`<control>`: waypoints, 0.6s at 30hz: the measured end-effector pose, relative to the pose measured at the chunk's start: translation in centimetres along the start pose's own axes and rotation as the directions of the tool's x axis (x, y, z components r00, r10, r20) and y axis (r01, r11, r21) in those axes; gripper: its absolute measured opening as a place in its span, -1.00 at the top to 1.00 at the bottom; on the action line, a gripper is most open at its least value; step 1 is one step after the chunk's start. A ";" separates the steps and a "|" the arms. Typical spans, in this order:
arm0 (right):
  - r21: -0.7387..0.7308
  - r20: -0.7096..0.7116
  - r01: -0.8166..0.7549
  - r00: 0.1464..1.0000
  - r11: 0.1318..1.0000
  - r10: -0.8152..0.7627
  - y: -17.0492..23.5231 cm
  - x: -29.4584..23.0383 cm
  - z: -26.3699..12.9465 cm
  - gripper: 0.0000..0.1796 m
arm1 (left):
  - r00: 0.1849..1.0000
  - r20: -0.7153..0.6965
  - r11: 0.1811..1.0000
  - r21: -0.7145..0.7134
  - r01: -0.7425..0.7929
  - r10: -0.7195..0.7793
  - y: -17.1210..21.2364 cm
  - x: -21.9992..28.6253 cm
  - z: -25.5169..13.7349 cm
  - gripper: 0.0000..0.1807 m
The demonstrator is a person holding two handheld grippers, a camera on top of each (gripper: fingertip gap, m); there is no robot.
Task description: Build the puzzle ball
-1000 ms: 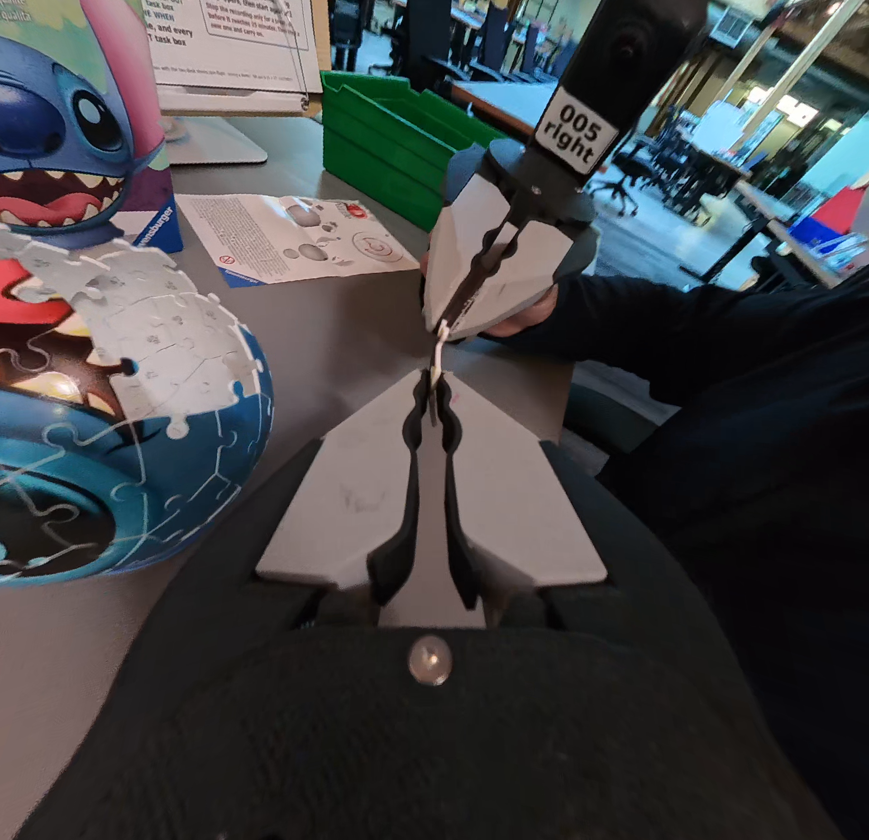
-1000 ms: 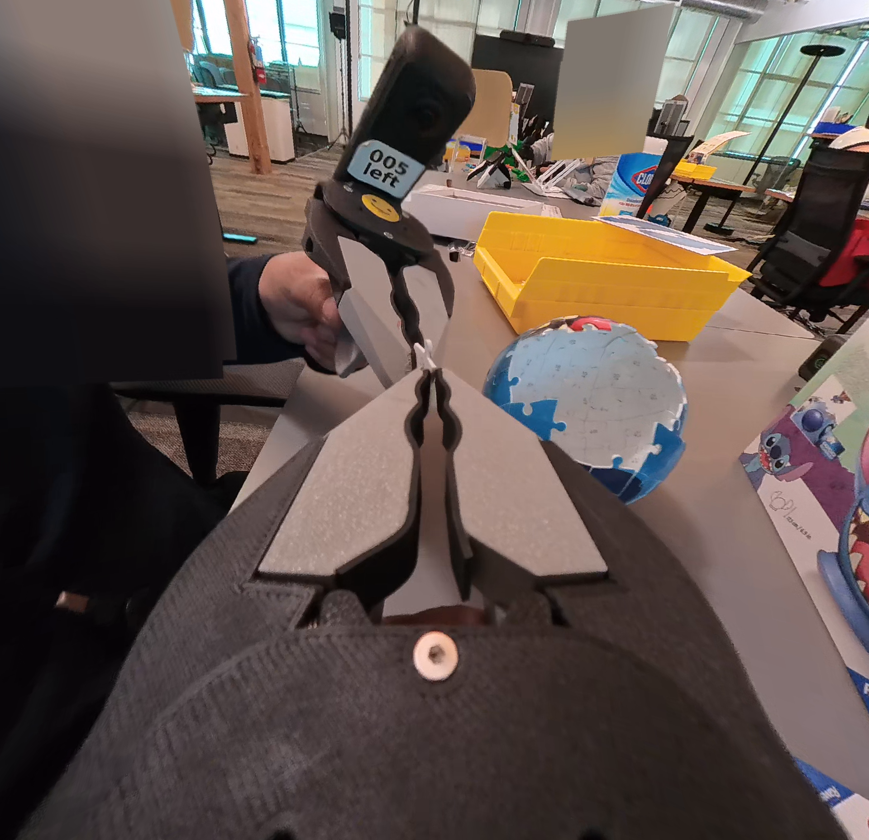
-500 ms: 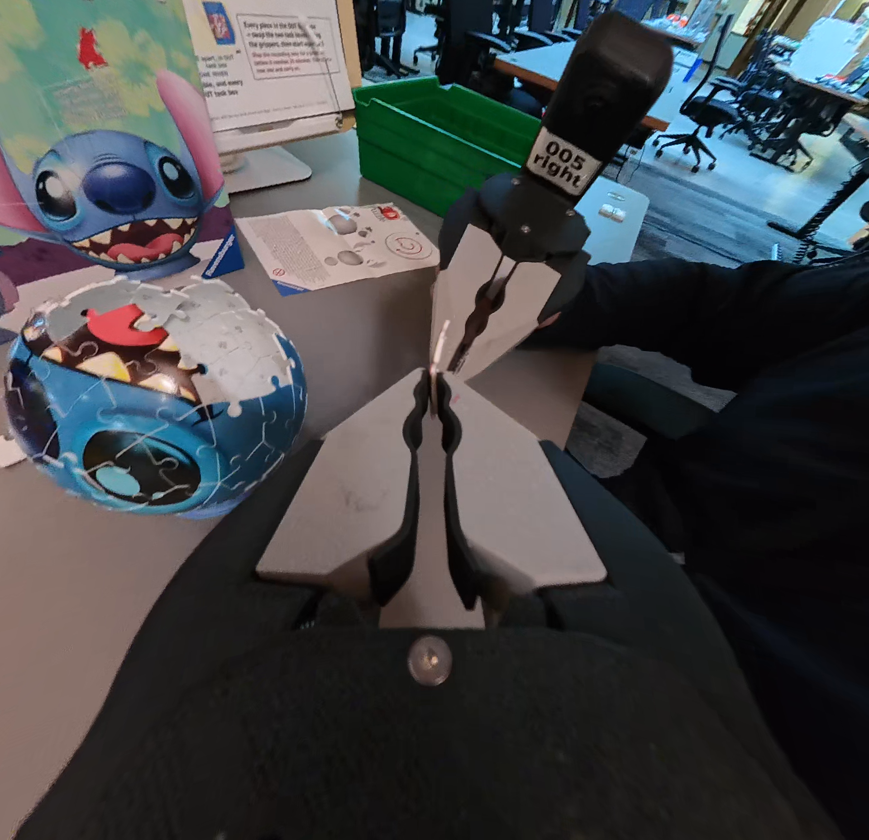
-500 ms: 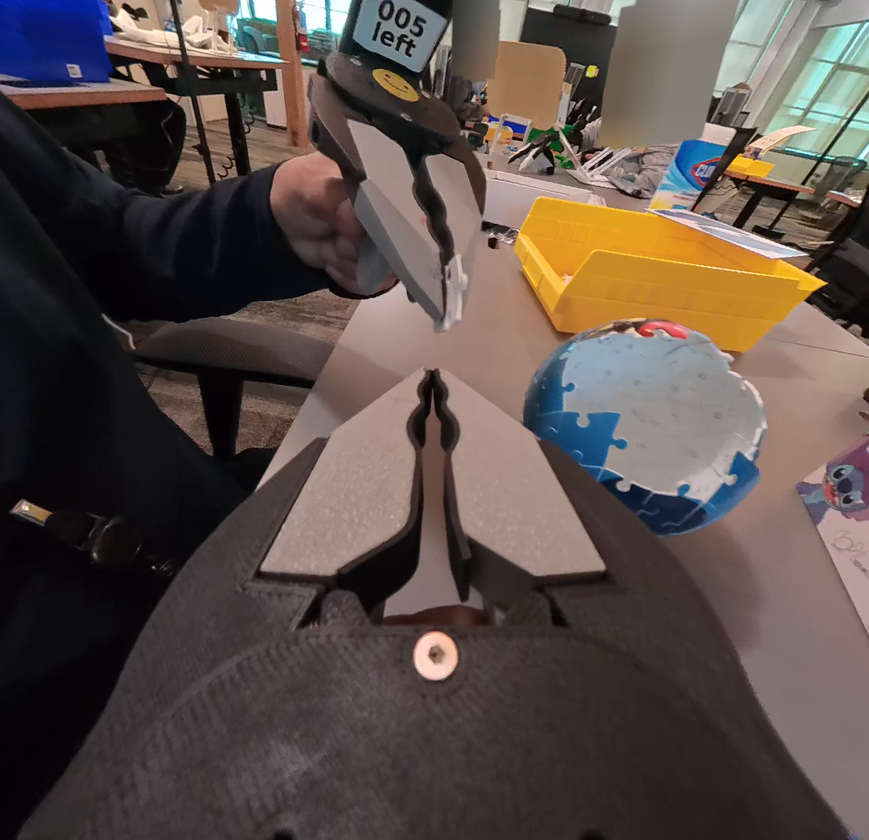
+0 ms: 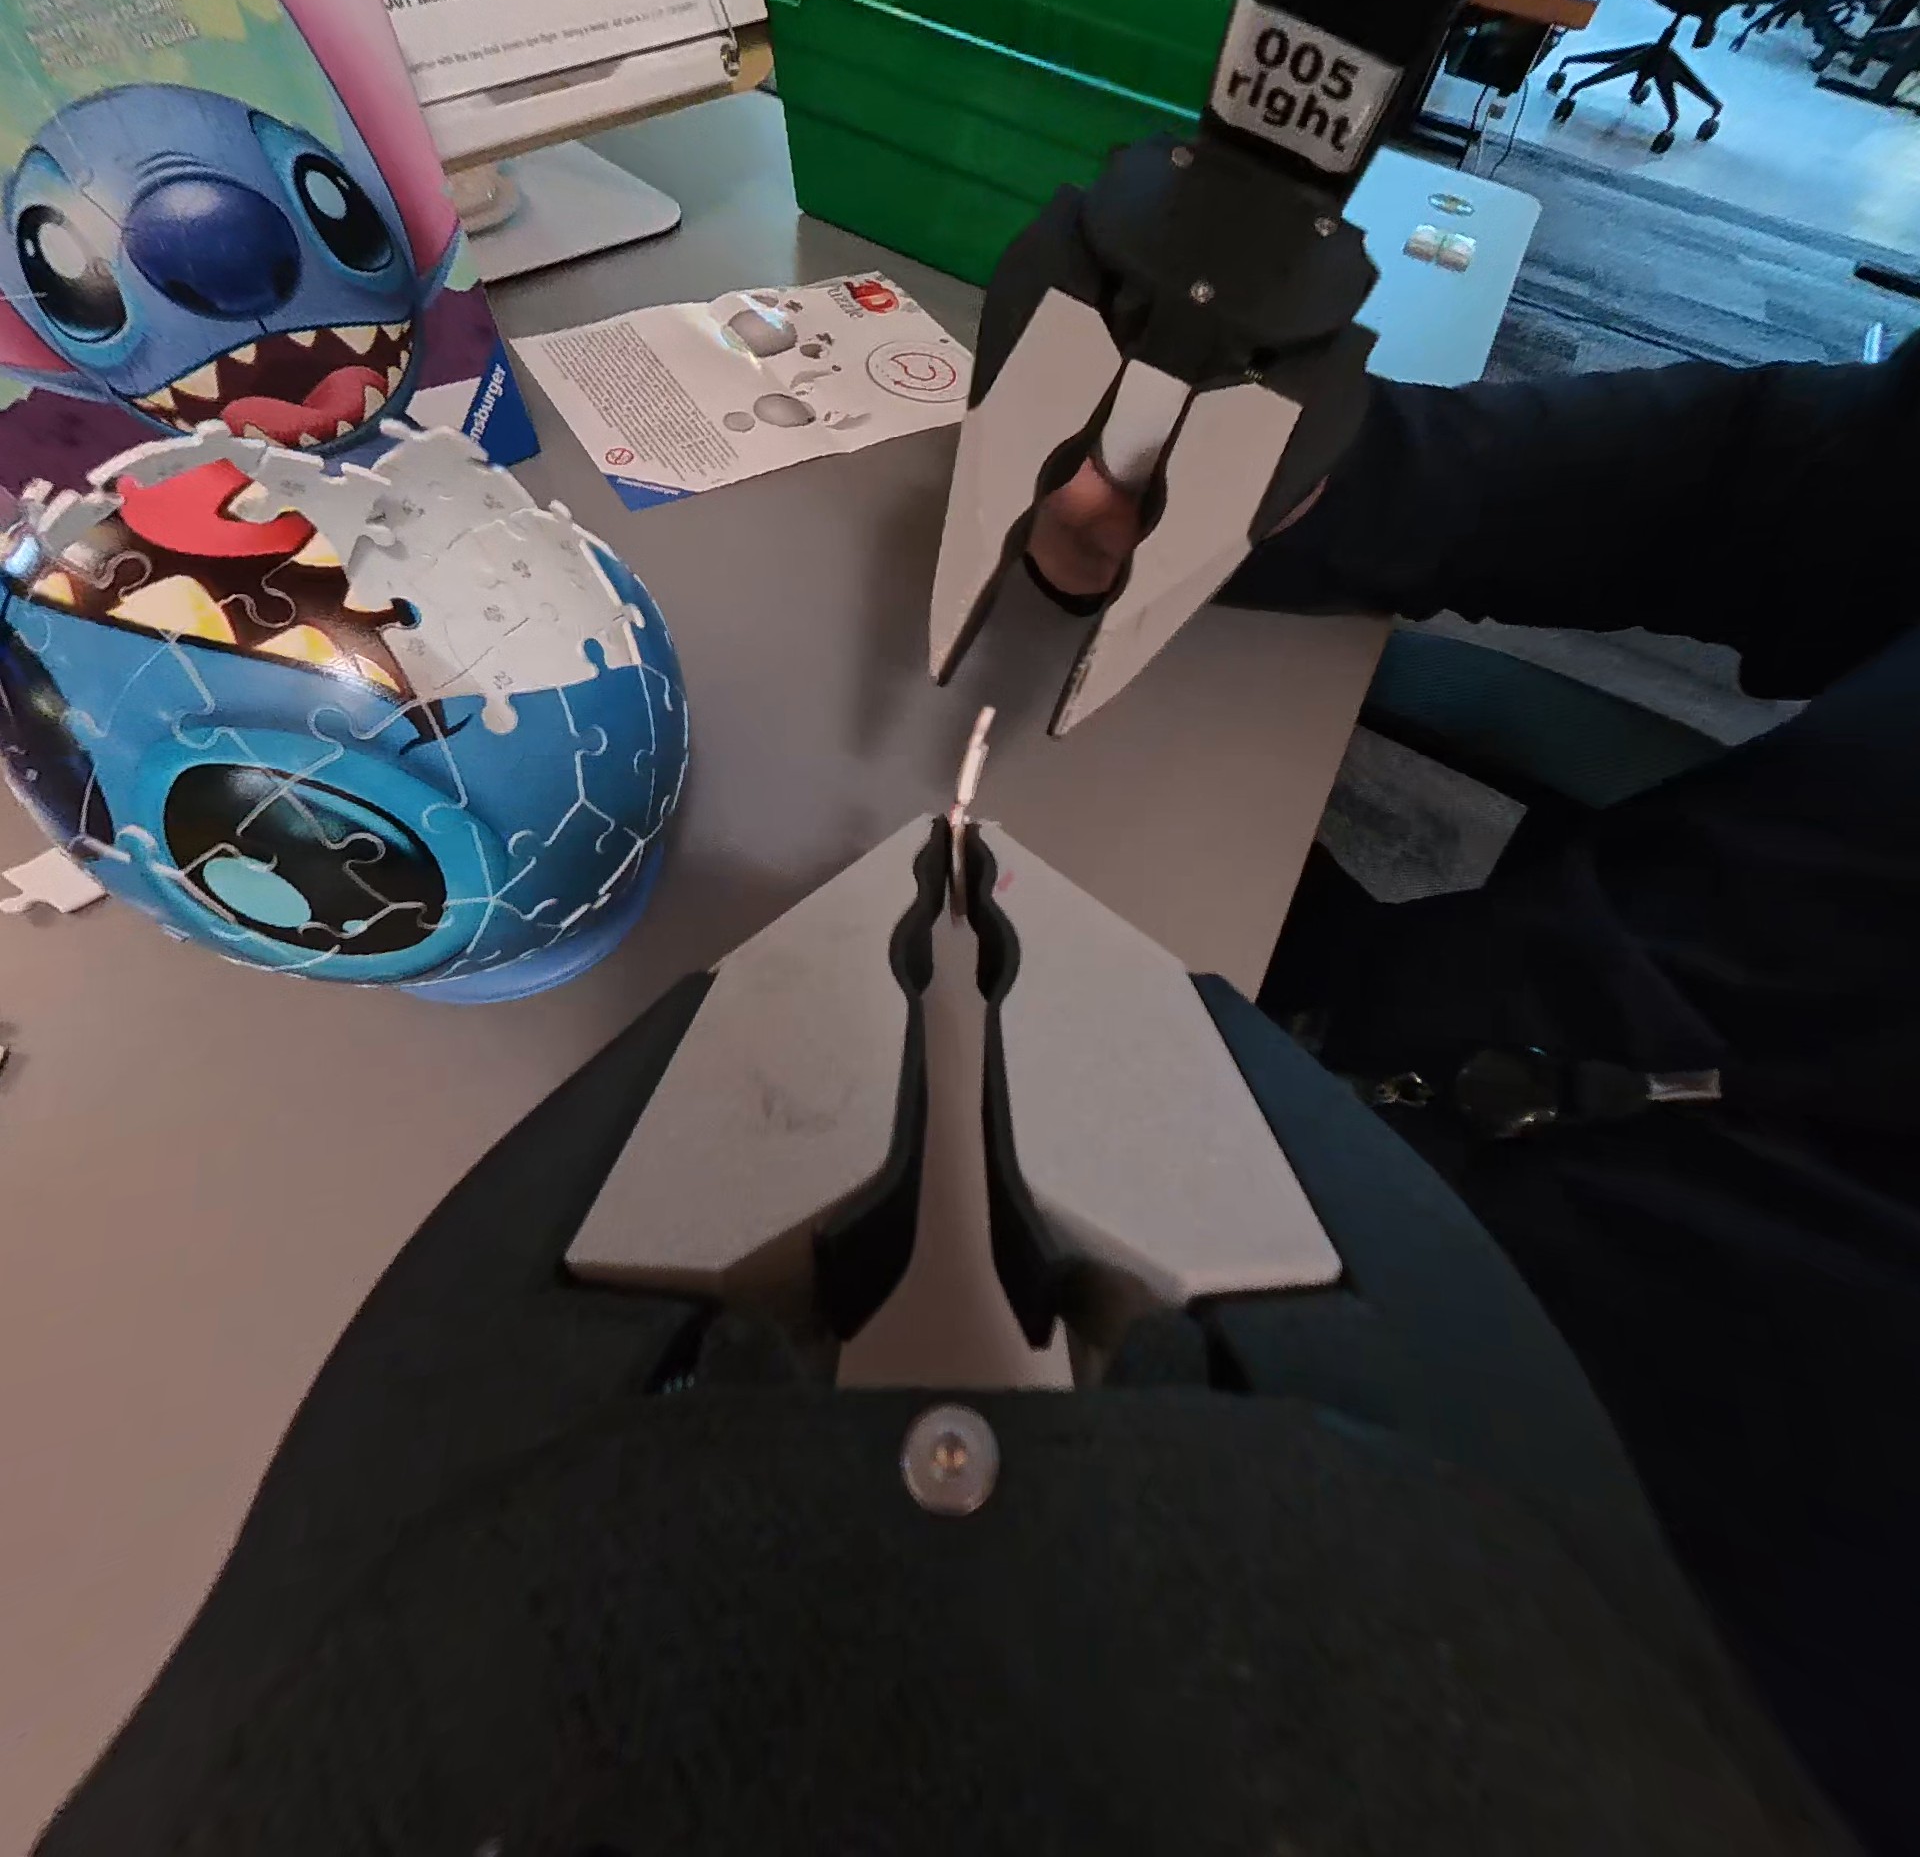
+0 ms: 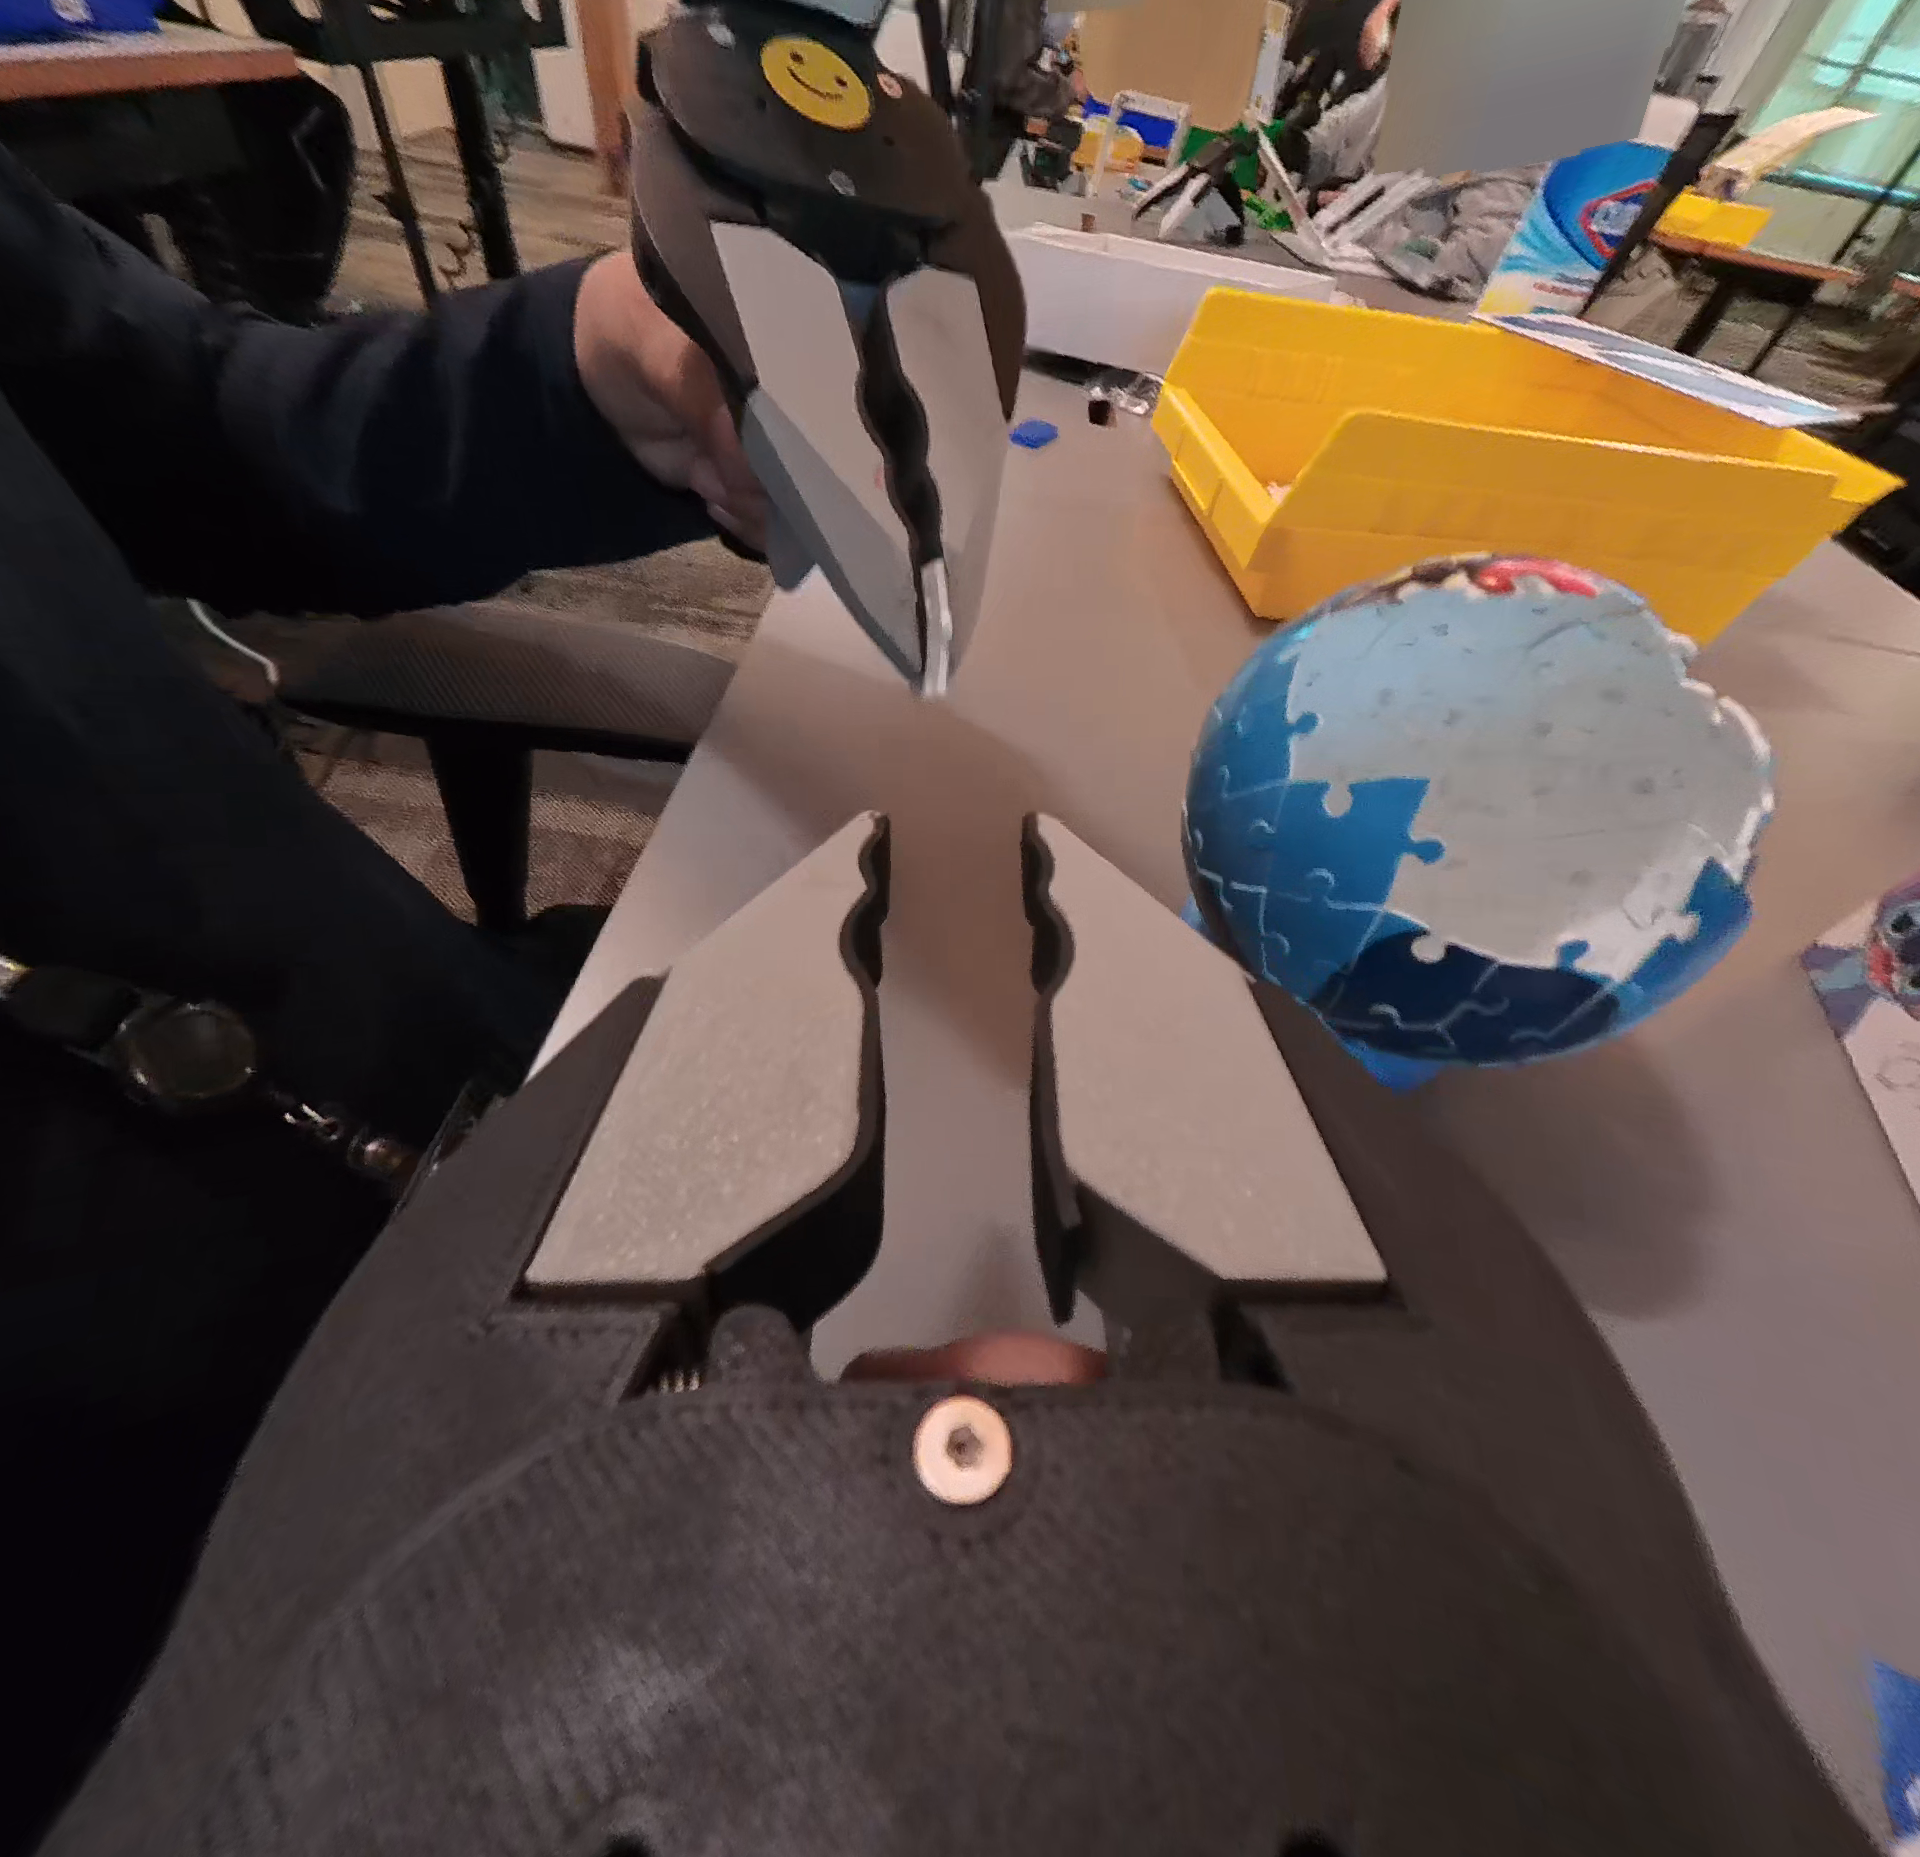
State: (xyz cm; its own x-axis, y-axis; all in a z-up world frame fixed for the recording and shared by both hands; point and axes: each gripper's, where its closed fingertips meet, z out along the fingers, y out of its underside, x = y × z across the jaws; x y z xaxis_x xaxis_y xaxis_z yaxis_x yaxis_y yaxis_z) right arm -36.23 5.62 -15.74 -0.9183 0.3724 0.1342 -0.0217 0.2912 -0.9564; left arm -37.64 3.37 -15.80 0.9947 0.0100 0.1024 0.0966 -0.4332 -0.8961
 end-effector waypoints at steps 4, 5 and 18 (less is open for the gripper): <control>-0.005 -0.058 -0.001 0.998 1.000 0.001 1.0 0.3 -0.4 0.74 | 0.999 -0.028 1.000 0.005 0.025 -0.025 0.8 -0.2 -0.2 1.00; 0.000 -0.052 -0.016 0.999 1.000 0.016 1.1 0.4 -0.5 0.73 | 0.999 -0.031 0.999 0.001 0.034 -0.034 1.0 -0.4 -0.1 1.00; 0.021 -0.029 -0.118 0.993 0.993 0.119 -0.4 1.8 -0.1 0.80 | 0.997 -0.076 0.992 -0.123 0.002 -0.011 1.9 -0.7 2.0 1.00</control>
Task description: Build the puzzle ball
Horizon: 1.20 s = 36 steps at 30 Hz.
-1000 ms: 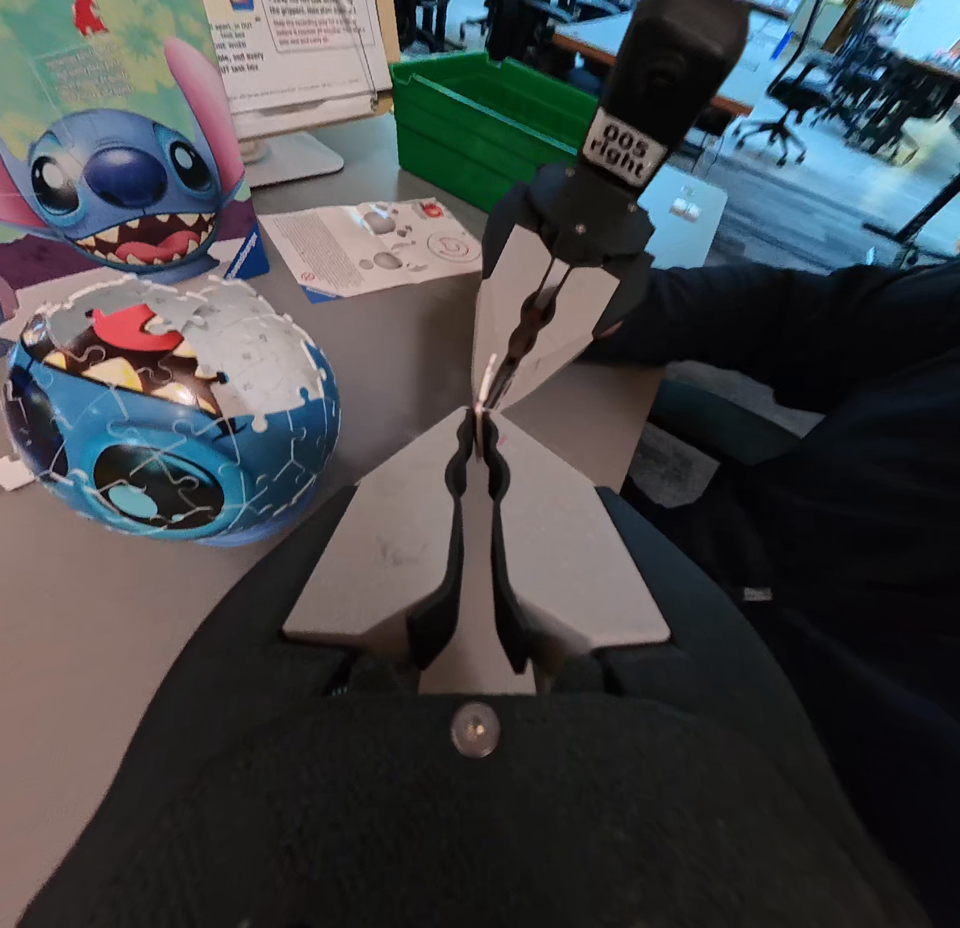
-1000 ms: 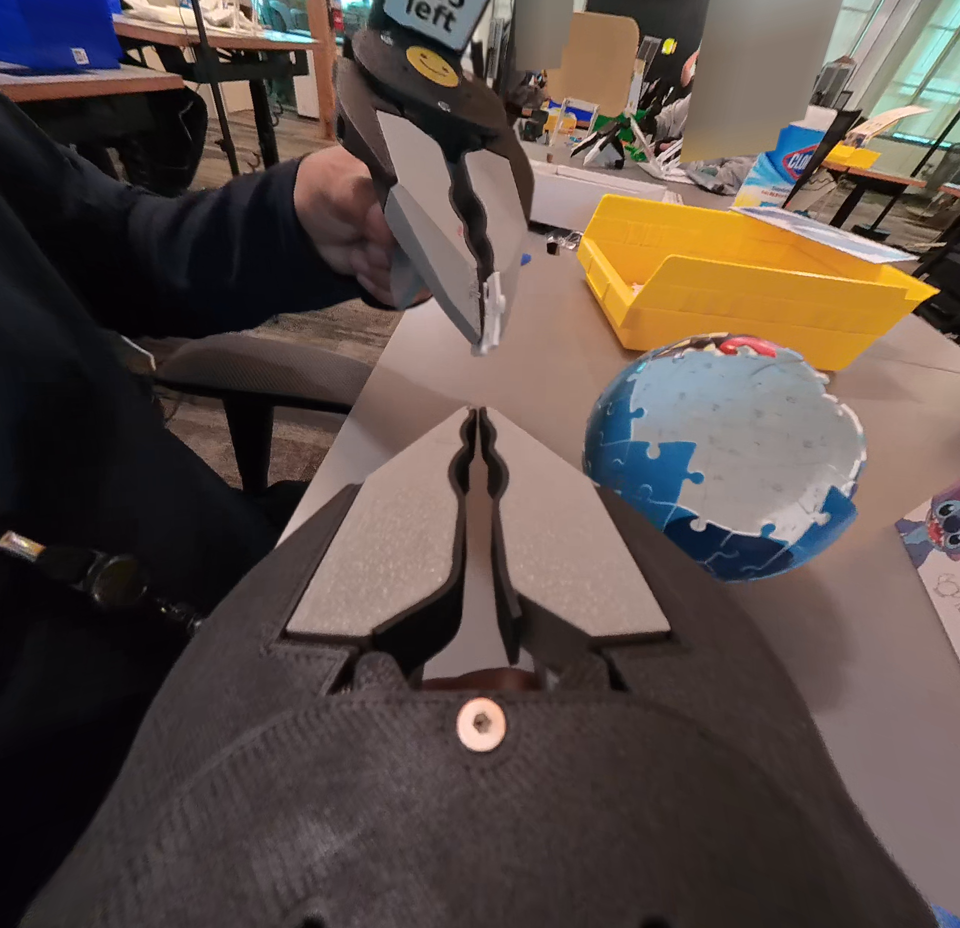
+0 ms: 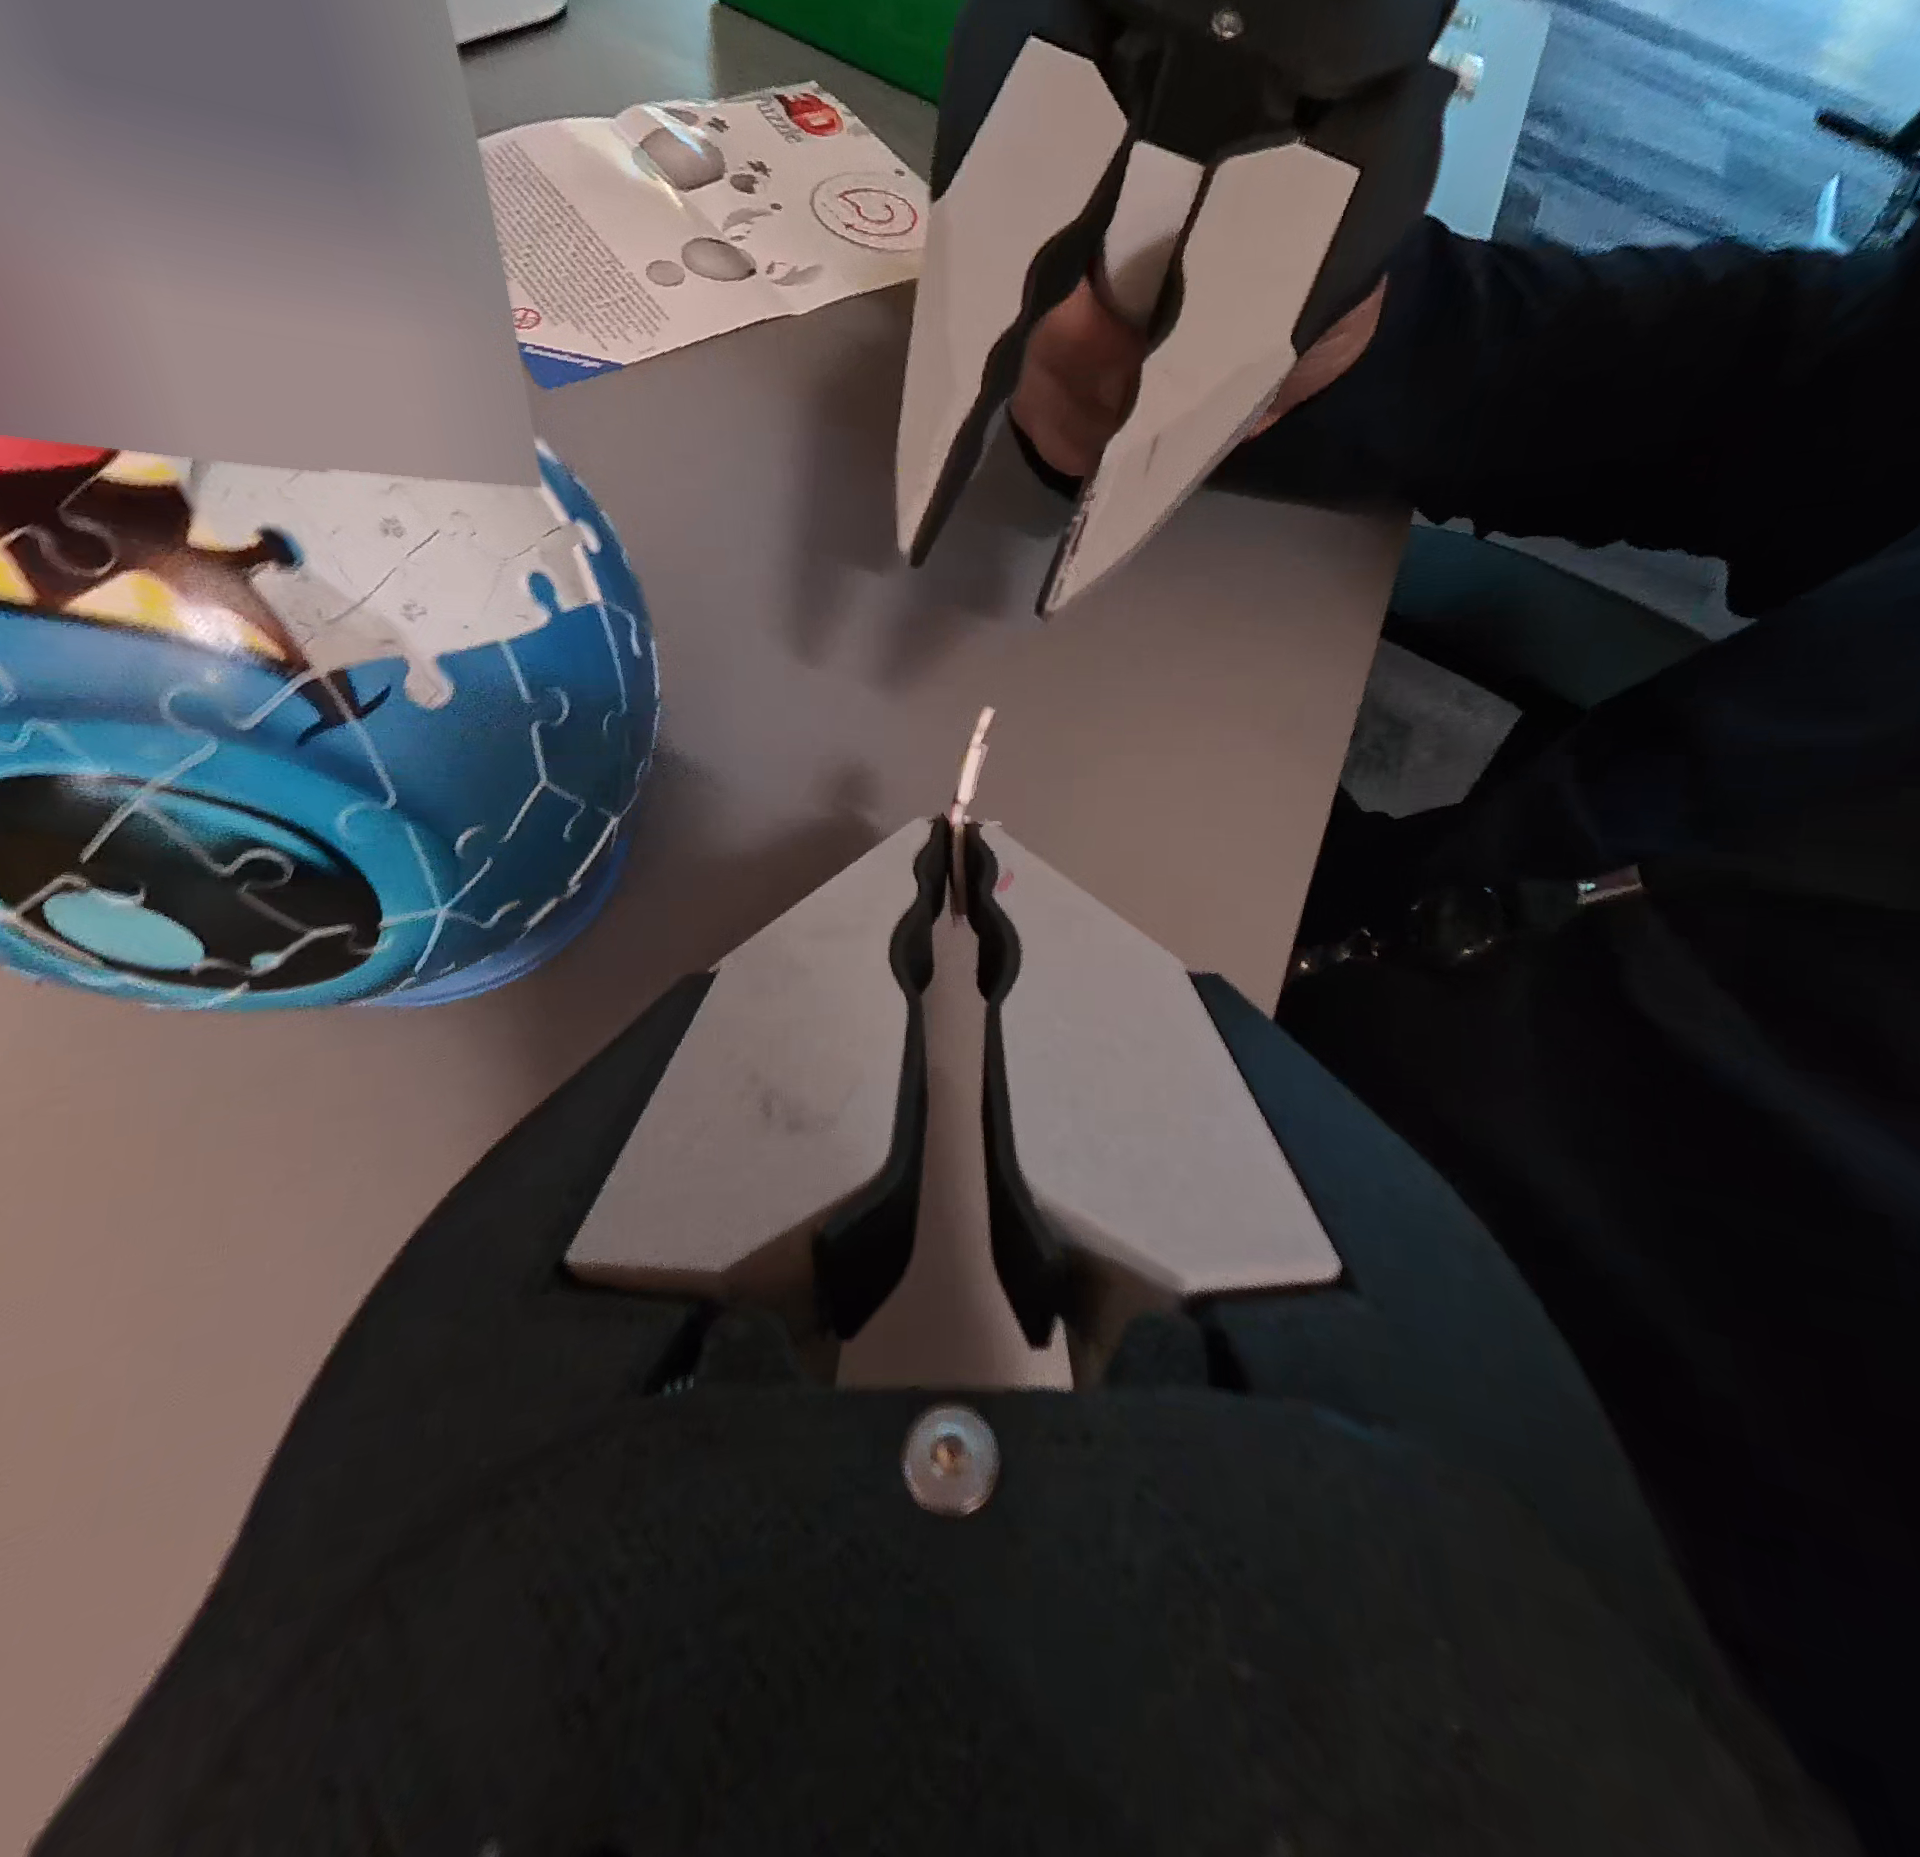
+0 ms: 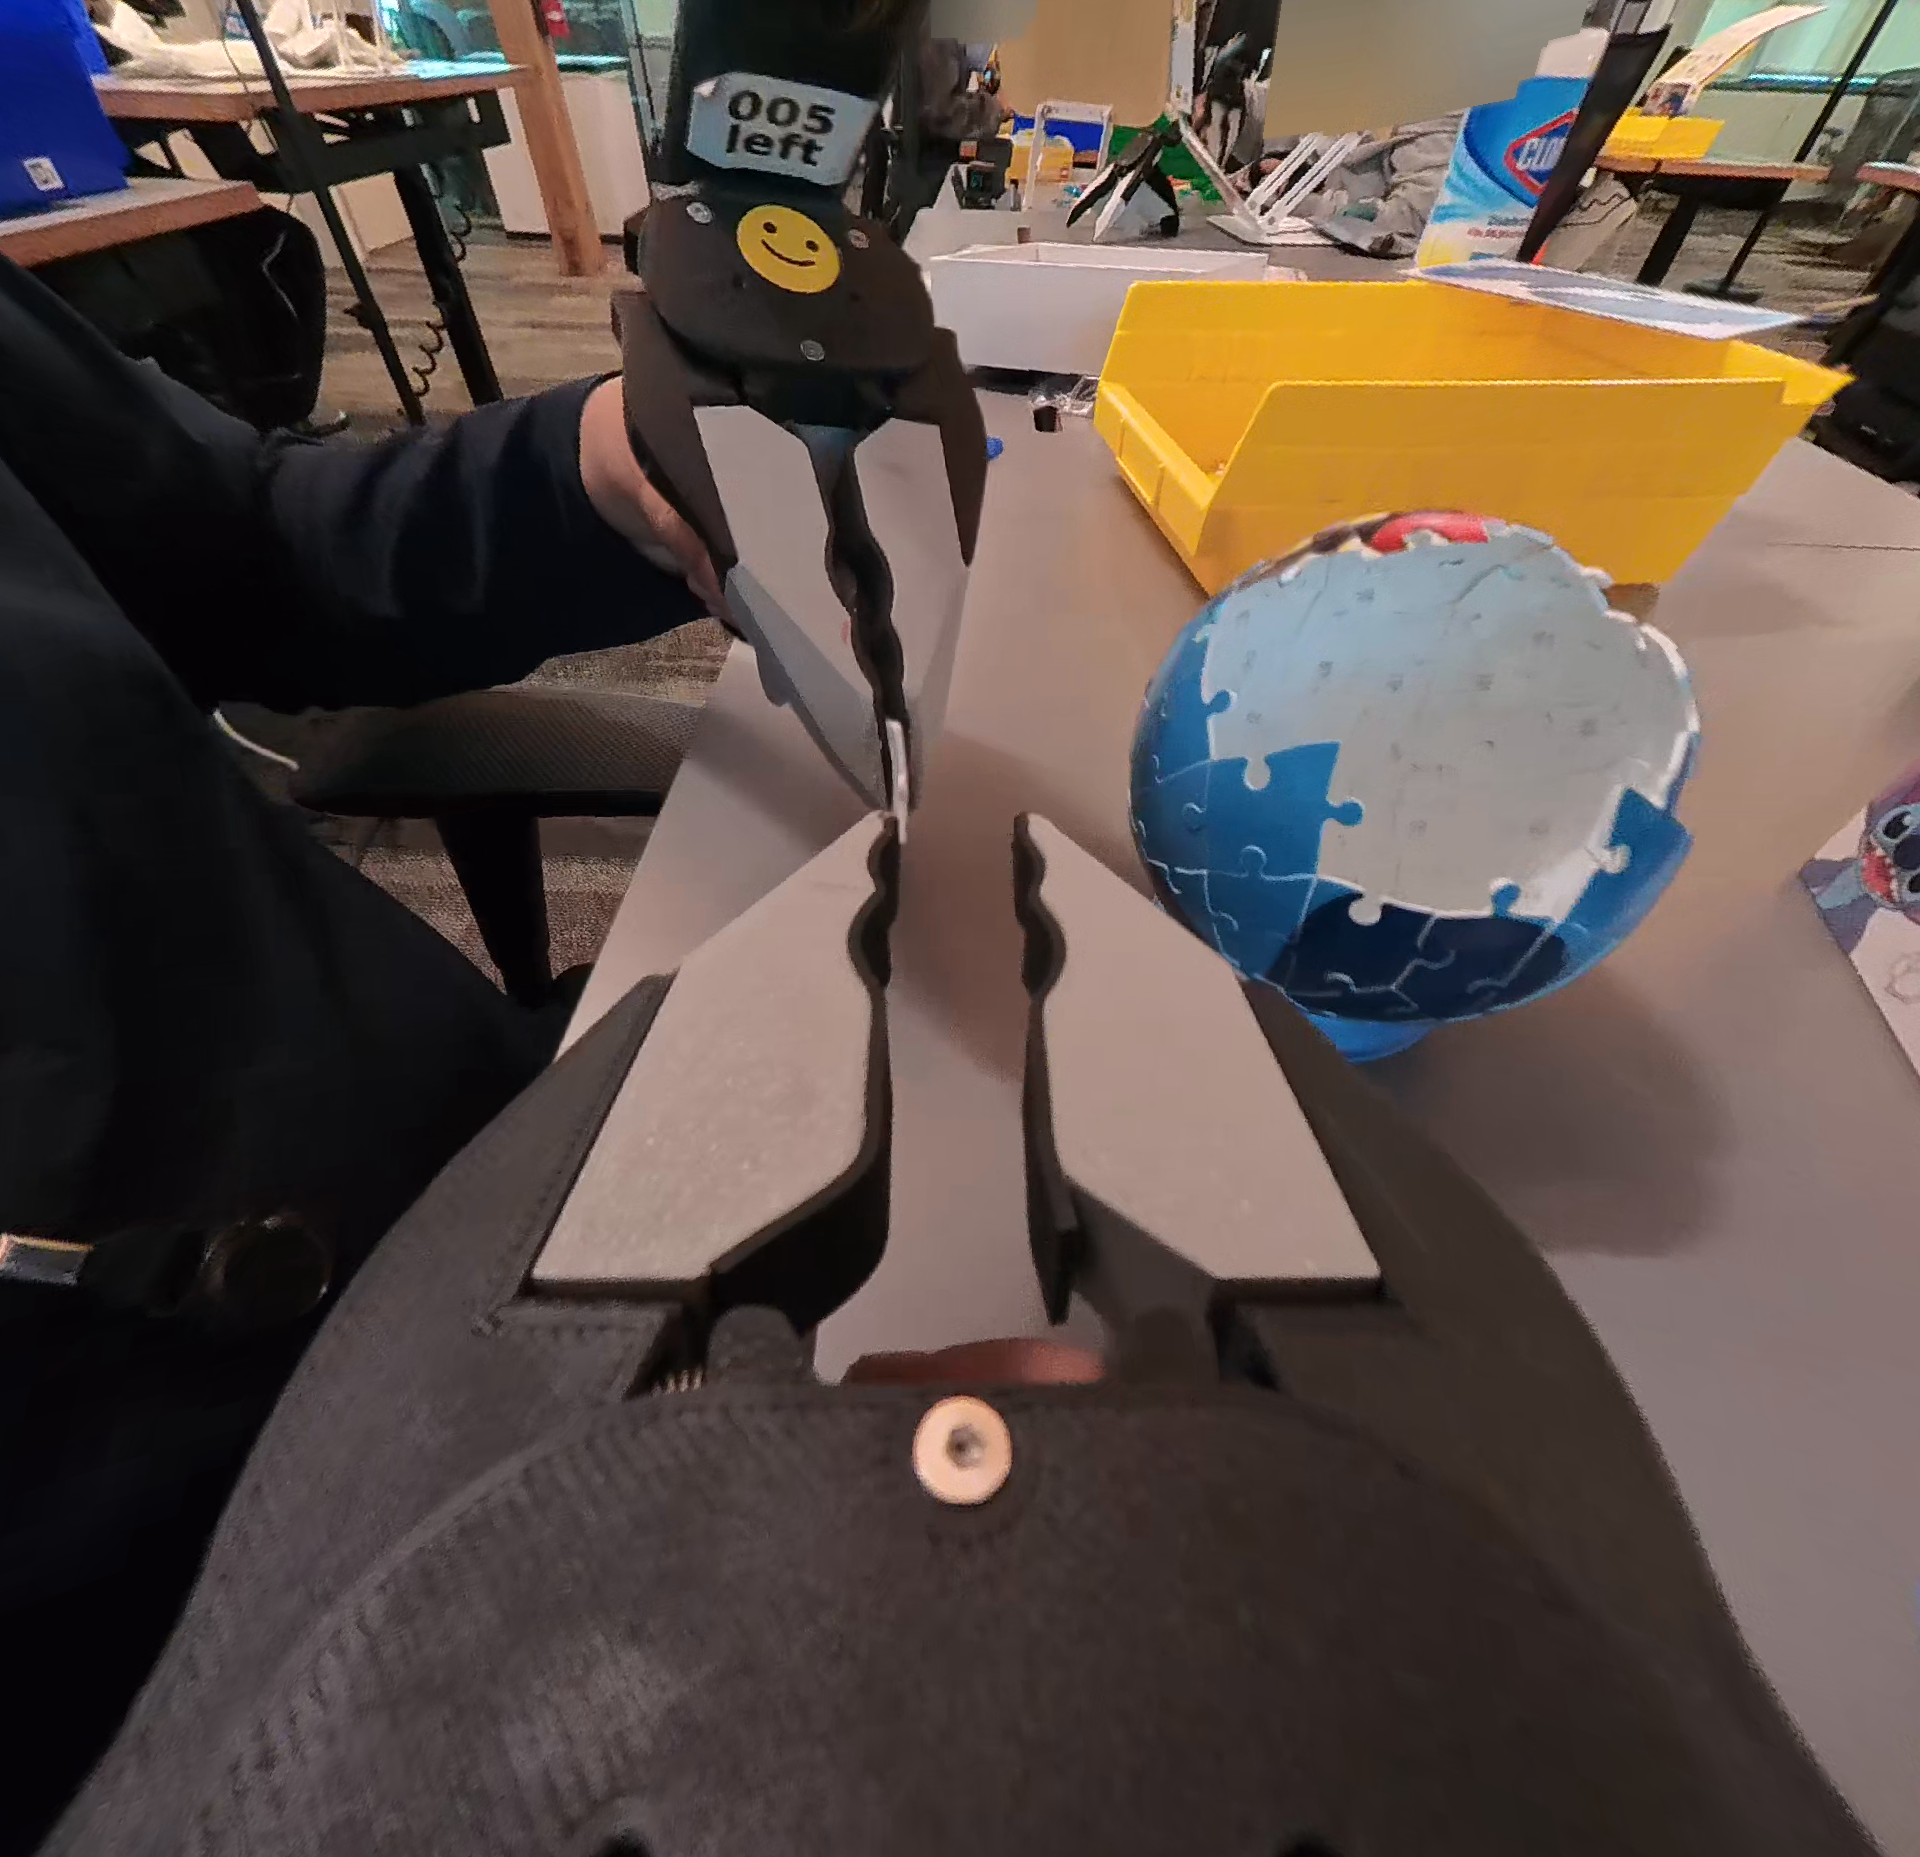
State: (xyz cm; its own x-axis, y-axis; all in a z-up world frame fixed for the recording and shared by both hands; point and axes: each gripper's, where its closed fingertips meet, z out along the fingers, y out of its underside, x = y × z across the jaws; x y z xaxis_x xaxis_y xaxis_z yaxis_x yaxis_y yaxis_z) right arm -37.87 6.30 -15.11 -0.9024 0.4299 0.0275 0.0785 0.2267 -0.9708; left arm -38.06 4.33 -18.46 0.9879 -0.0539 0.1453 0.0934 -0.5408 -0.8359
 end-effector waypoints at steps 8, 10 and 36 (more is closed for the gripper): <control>-0.050 0.061 0.017 0.998 0.999 -0.014 0.3 -1.7 0.9 0.71 | 0.992 0.020 0.987 -0.104 -0.120 0.122 0.6 1.2 0.8 1.00; -0.077 0.095 0.018 0.995 0.997 -0.011 0.8 -2.3 1.4 0.78 | 0.988 0.038 0.983 -0.114 -0.141 0.147 0.7 1.2 0.8 1.00; 0.192 0.131 -0.227 0.970 0.955 0.204 -3.1 -0.3 0.2 1.00 | 1.000 -0.011 0.992 0.125 -0.008 0.010 -3.3 1.2 -0.2 1.00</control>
State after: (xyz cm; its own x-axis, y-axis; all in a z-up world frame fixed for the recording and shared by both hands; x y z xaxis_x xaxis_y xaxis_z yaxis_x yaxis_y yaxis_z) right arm -37.91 5.30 -12.11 -0.9150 0.3489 -0.2028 0.1982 -0.0493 -0.9789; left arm -37.22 5.87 -15.37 0.9873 -0.0687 0.1432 0.1000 -0.4314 -0.8966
